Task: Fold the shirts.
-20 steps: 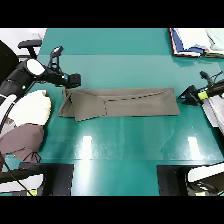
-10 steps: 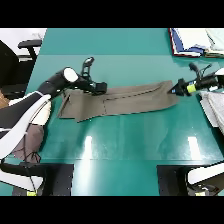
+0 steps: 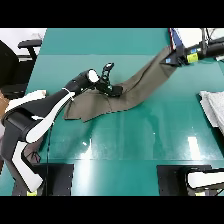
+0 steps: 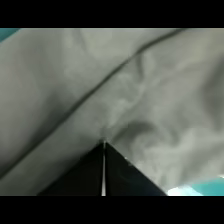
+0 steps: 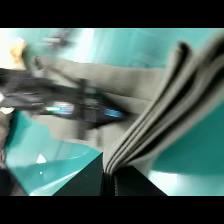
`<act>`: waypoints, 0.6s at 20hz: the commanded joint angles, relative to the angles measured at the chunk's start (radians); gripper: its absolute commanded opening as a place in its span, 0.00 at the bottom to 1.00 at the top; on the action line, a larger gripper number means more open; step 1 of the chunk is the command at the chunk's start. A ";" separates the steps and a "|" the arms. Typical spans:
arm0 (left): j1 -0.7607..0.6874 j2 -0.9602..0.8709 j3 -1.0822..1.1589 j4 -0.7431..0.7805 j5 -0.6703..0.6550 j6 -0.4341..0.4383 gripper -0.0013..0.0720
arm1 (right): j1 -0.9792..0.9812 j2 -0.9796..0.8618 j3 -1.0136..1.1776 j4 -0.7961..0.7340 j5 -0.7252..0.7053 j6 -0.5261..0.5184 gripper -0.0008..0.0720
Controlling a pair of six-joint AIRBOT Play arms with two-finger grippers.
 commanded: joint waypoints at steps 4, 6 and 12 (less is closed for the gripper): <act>-0.006 -0.036 0.026 0.001 -0.018 -0.013 0.06 | 0.190 0.009 0.109 0.006 -0.053 0.028 0.03; 0.007 -0.035 0.060 0.010 -0.080 -0.013 0.06 | 0.229 -0.003 0.129 0.006 -0.067 0.028 0.03; 0.220 0.165 0.200 0.168 -0.253 -0.008 0.06 | 0.402 -0.100 0.215 0.052 -0.105 0.025 0.03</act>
